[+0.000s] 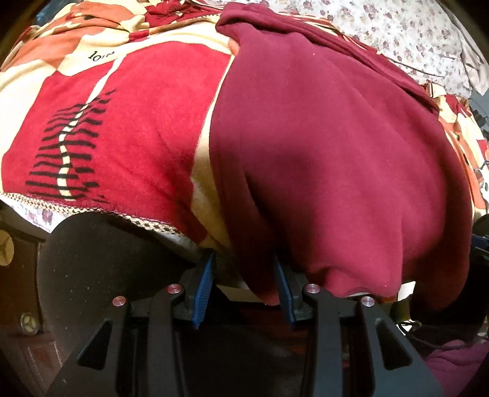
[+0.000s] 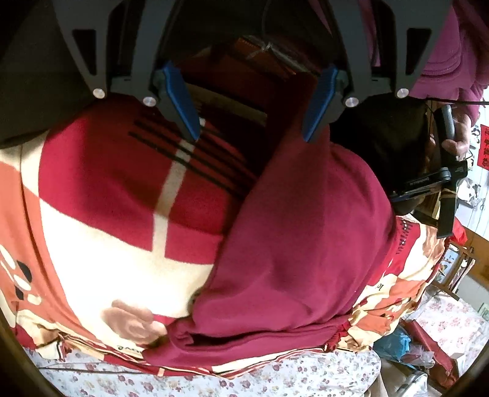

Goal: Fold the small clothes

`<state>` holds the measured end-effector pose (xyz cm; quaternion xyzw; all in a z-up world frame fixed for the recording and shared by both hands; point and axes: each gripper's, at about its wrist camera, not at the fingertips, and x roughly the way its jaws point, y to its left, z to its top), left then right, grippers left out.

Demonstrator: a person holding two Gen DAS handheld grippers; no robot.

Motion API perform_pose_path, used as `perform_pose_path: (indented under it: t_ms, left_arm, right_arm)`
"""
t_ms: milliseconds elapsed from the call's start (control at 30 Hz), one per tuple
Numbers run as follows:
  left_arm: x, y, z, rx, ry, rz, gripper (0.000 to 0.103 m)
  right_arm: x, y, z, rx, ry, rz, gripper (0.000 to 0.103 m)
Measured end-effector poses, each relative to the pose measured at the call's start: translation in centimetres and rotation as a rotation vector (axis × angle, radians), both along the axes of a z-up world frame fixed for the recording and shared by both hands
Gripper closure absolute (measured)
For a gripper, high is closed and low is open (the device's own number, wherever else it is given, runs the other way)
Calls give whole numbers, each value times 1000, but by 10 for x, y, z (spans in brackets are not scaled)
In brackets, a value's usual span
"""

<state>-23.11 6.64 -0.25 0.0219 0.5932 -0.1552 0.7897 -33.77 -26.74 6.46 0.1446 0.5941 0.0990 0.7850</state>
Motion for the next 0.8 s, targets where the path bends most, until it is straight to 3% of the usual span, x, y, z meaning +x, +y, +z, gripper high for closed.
perform_pose_path:
  t_ms: [167, 500, 667, 800]
  left_arm:
    - [6, 1, -5, -36, 38, 32, 85]
    - [-2, -20, -13, -34, 86, -58, 85]
    - [4, -20, -20, -57, 109, -31, 85]
    - [6, -21, -20, -84, 115, -35, 96]
  right_arm:
    - [2, 0, -3, 11, 7, -5, 29]
    - [-5, 4, -4, 50, 39, 16, 28]
    - [-11, 9, -8, 75, 65, 43, 27]
    - [-13, 15, -15, 145, 68, 39, 27]
